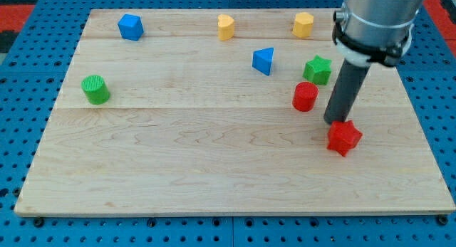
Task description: Push the red circle diagonally to the bottom left of the green star
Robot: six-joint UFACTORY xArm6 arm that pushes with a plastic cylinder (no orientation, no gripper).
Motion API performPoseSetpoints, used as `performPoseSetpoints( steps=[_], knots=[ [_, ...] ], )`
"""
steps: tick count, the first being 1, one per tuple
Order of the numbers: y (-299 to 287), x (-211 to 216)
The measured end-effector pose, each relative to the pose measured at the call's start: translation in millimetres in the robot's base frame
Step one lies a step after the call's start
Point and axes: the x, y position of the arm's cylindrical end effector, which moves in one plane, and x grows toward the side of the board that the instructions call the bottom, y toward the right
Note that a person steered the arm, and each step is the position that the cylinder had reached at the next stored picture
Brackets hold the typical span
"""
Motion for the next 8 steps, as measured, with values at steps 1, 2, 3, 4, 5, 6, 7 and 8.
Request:
performPoseSetpoints(
  steps=[1,2,3,4,5,6,7,8],
  knots=[
    [28,15],
    [35,-48],
    [-9,-86],
    [-92,-51],
    [-136,-14],
    [-140,4],
    [-104,10],
    [-90,21]
  ],
)
